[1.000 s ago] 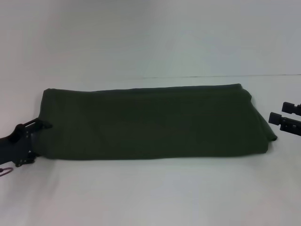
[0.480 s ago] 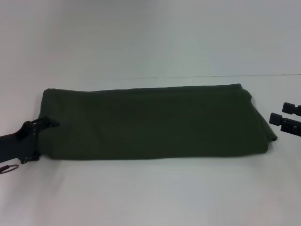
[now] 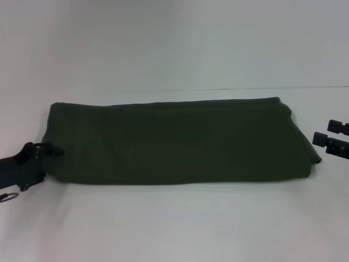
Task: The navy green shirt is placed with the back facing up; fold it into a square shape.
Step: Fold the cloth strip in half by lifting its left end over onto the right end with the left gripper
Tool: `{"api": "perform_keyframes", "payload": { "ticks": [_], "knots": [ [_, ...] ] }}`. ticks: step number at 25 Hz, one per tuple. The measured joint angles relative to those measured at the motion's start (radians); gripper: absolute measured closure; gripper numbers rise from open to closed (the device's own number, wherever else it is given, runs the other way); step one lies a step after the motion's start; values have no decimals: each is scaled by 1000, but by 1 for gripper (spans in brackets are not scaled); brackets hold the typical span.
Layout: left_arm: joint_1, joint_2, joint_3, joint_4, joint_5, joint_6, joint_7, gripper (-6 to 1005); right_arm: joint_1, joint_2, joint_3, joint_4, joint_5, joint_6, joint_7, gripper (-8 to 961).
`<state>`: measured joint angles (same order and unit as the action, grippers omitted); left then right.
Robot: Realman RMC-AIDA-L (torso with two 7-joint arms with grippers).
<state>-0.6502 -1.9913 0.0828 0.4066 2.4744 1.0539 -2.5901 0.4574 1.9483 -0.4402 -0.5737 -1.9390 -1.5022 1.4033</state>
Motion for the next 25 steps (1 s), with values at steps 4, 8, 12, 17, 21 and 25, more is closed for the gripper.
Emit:
{"api": "perform_keyframes", "payload": {
  "ticks": [4,8,12,17,21,25],
  "knots": [
    [1,0,0,0,0,-1,0,437,0,0,-2,0,-3,-1,-2,181],
    [1,0,0,0,-1,-2,1,566,0,0,-16,-2,-10,-7,-7,180],
    [1,-1,0,0,-5,-2,1,686,0,-3,-31,-6,-32,-30,-27,179],
    [3,-1,0,-1,-6,-6,1,753,2,-11,-39,-8,-82,-104,-97,178],
    [3,-1,0,-2,-6,-4,1,776,3,-19,-39,-9,-110,-170,-142,177],
    [-2,-1,14,-5,-6,9,37,787,2,-20,-48,-9,-114,-182,-159,176]
  ]
}}
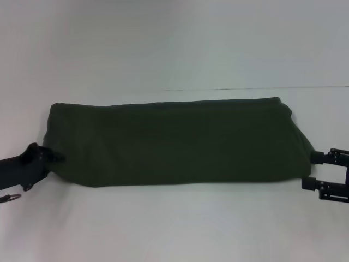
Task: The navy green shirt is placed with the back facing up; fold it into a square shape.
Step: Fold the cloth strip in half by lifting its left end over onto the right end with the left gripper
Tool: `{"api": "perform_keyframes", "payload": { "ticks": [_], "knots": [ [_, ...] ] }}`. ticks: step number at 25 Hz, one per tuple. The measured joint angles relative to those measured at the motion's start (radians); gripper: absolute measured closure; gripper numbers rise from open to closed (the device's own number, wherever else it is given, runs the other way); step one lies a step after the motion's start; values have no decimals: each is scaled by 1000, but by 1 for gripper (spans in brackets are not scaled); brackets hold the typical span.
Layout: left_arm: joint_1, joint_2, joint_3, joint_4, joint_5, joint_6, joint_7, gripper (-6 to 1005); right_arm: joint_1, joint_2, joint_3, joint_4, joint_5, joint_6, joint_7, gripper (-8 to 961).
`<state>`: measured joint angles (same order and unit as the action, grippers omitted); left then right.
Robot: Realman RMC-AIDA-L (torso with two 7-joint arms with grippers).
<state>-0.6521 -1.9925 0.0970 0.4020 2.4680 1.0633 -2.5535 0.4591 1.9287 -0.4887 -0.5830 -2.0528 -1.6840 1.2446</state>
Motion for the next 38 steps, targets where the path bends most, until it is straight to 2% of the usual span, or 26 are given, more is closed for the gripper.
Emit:
{"api": "perform_keyframes", "payload": {
  "ticks": [4,10,15,31,35,38],
  "knots": [
    [-2,0,4,2,-6,7,14,797,1,5,-16,0,-2,1,-6,175],
    [-2,-1,7,2,-10,9,23,944,-1,7,-17,1,-3,1,-12,173],
    [0,4,8,25,-7,11,26,943,0,11,-18,1,-4,-1,-13,172],
    [83,47,10,250,35,70,37,944,10,23,-36,10,-10,10,12,169],
    [64,48,10,239,-5,102,100,944,11,26,-35,11,-10,21,16,168],
    [27,42,11,225,-100,170,171,944,10,27,-31,11,-10,32,26,167]
  ]
}}
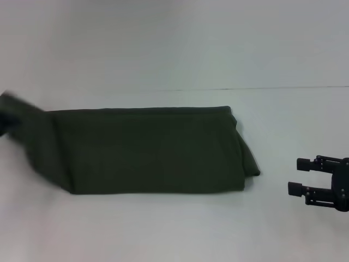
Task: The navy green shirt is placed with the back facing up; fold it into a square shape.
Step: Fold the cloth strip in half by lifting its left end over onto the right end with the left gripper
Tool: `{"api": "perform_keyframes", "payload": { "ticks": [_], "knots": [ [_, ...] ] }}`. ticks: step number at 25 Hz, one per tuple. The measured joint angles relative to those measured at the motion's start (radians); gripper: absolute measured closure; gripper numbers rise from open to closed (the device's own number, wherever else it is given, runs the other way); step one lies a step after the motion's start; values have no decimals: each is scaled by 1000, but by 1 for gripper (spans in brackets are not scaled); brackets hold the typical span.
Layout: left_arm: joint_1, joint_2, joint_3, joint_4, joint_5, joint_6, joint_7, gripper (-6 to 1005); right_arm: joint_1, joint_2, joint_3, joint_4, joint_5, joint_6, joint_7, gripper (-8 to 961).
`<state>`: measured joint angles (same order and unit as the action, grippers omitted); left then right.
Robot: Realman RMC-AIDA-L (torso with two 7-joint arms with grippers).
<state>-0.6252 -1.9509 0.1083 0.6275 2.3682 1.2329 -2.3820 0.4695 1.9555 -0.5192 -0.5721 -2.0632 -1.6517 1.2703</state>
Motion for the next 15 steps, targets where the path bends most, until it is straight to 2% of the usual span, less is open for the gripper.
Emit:
{"api": "perform_keyframes", "payload": {
  "ticks": [2,4,7,8,13,15],
  "knots": [
    [-30,-8,11,-8,-51,42,32,944,-3,0,2,0,1,9,7,166],
    [-75,-24,62,-23,-111,89,63,944,-7,0,2,0,2,20,14,166],
    [-130,-60,162,-35,-166,109,81,943,-13,0,7,0,3,35,24,165],
    [-146,-75,188,-35,-173,105,82,943,-15,0,9,0,3,40,26,165],
    [-240,-186,323,-52,-190,27,83,944,-21,-2,21,1,3,49,43,164],
    [-281,-212,369,-105,-197,-35,81,944,-22,-3,26,1,2,55,47,163]
  ]
}}
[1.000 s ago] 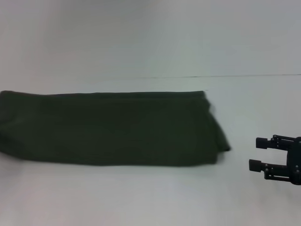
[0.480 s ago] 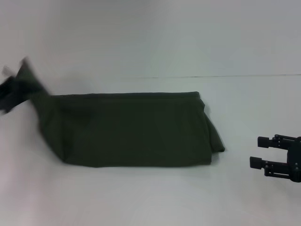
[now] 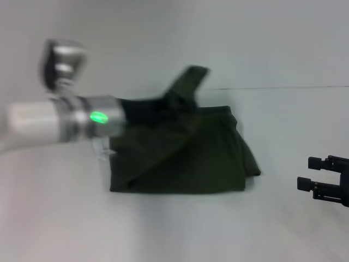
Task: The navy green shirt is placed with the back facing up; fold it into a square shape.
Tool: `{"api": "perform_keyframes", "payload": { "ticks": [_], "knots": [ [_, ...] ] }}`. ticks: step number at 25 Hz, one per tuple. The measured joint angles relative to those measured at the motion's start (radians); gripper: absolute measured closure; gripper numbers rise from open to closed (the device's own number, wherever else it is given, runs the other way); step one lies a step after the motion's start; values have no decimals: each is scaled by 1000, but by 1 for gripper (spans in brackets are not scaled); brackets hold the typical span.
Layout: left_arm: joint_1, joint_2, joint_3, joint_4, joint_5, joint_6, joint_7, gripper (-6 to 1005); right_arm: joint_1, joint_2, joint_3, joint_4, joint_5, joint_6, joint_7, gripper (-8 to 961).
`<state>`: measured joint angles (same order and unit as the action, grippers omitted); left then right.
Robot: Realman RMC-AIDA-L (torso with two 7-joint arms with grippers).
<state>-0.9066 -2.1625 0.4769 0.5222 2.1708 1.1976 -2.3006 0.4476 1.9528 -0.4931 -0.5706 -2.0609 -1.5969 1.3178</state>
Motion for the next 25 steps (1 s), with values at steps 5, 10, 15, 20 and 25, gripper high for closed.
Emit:
{"api": "perform_keyframes", "payload": {
  "ticks": [5,10,15,20,25],
  "knots": [
    [-105,-7,88,-271,-12,-205,13,945,0,1,1,0,-1,7,4,162],
    [-106,-8,102,-311,-42,-221,22,862,0,3,1,1,-1,16,4,161],
    [-32,-2,99,-192,-197,-28,18,698,0,3,1,1,-2,17,17,160],
    [68,0,104,-84,-405,207,223,521,0,3,44,2,3,18,28,159],
    [174,37,149,-32,-427,351,719,342,6,2,121,2,7,-55,43,157]
  ]
}}
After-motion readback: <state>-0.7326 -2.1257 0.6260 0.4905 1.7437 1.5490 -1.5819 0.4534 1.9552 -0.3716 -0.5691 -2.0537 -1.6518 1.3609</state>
